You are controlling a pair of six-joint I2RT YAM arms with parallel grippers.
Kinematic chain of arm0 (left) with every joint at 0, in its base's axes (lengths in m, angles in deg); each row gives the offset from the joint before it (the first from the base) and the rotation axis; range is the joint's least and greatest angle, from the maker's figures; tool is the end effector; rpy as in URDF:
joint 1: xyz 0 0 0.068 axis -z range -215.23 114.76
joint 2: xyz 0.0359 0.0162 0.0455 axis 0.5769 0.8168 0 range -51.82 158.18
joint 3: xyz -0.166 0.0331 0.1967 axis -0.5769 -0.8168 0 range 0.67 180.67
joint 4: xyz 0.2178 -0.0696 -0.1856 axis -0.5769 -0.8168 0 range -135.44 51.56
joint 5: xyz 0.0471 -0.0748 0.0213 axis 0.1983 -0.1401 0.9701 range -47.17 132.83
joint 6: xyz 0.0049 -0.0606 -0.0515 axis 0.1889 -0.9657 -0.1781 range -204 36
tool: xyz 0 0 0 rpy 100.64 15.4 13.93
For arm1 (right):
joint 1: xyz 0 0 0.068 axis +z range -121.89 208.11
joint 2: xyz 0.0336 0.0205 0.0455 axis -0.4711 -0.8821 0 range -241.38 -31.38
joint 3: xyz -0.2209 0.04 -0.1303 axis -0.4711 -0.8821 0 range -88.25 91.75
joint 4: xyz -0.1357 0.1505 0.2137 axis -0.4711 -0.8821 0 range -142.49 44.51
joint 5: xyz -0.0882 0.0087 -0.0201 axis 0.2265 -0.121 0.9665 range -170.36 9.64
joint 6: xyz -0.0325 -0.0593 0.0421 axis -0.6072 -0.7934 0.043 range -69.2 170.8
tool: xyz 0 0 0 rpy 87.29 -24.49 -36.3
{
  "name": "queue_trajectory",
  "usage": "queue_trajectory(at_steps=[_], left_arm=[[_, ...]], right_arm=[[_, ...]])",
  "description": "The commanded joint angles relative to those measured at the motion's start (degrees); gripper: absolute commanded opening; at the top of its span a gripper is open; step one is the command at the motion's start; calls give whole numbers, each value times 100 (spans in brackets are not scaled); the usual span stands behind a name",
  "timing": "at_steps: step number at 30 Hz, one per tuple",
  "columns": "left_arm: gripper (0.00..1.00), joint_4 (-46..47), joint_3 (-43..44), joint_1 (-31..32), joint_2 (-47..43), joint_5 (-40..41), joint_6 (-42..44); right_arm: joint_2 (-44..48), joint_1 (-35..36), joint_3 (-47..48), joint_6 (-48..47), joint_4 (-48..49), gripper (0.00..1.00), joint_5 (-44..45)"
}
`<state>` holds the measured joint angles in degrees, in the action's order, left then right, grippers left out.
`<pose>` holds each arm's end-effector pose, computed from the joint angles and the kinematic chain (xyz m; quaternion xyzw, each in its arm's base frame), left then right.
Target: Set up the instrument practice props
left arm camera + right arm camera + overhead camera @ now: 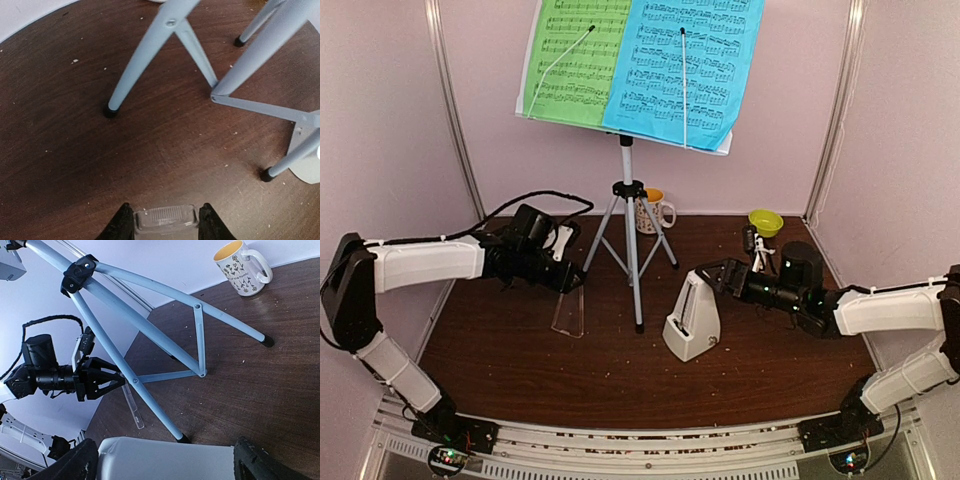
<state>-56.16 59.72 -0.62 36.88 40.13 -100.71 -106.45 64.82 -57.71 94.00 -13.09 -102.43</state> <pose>0.3141 -0.2206 0.1724 0.1534 0.9187 -0.1771 0.3180 0.2504 0.2190 0.1728 -0.0770 0.7691 0.5102 0.3772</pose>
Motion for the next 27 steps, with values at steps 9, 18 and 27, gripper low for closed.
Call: queue_trajectory(at_steps=[9,18,27], left_arm=[[25,-73,493,-628,745,301,-442],[64,115,263,-723,377,488,-369],[64,1445,-792,-684,-851,-49,138]], right_arm=[[91,-15,308,-357,-698,97,-98],[534,-48,762,-942,-1577,100,-50],[1214,-199,371,-1065,-2311,98,194]])
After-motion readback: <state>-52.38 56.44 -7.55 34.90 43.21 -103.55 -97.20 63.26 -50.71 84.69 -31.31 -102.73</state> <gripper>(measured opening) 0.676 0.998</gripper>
